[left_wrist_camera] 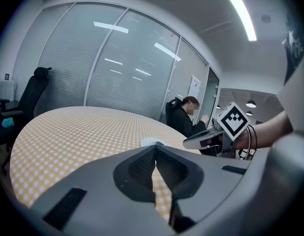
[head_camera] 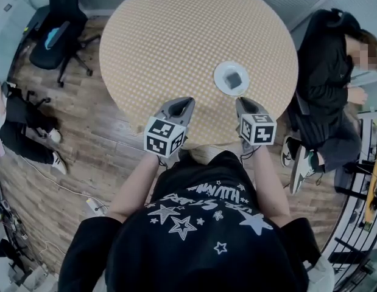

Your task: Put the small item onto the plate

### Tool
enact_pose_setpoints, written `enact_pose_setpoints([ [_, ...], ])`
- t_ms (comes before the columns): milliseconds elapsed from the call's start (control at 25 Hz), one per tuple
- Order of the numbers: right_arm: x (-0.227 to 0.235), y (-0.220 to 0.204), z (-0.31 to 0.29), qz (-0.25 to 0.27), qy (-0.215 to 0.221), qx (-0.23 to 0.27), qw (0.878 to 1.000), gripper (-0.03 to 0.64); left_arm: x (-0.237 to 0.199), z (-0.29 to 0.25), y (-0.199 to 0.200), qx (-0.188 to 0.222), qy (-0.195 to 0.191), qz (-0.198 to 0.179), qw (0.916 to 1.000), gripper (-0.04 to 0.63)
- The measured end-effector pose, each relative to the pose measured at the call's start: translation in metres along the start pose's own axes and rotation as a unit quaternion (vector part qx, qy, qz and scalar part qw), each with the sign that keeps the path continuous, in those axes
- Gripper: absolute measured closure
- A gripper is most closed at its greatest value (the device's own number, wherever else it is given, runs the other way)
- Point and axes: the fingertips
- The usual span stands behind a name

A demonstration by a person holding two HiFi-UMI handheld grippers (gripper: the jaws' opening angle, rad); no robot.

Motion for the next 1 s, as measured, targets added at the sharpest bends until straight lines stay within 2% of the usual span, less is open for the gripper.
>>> enact_pose_setpoints([
  [320,-0.003,-0.011,0.018,0.008,0.029,0.013,0.999,0.580,0.024,0.003,-0.007,-0.001,0.013,0.004,0.9999,0.586],
  [440,-0.004,-0.015,0.032,0.027,0.040,0.017,0.999,0.580,0.038,0.005,-0.010,-0.004,0.019,0.002,0.9998,0.586],
  [520,-0.004,-0.016,0.043,0.020,0.058,0.024,0.998,0.580,0.049,0.006,-0.009,-0.002,0.025,0.002,0.9997,0.586],
  [640,-0.006,-0.022,0.063,-0.002,0.089,0.039,0.995,0.580,0.073,0.008,-0.014,0.001,0.029,0.003,0.9996,0.586],
  [800,-0.004,-0.027,0.086,0.007,0.108,0.053,0.993,0.580,0.109,0.012,-0.018,0.003,0.032,-0.014,0.9994,0.588],
  [1000,0.005,-0.043,0.118,0.017,0.131,0.066,0.989,0.580,0.150,0.019,-0.023,0.014,0.051,-0.011,0.9985,0.587],
])
Point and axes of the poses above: the fingertips, and each gripper's own axes: z backward along the fingers, x to its right, y out of its top, and after that the axes turned 1 degree about z, right-handed
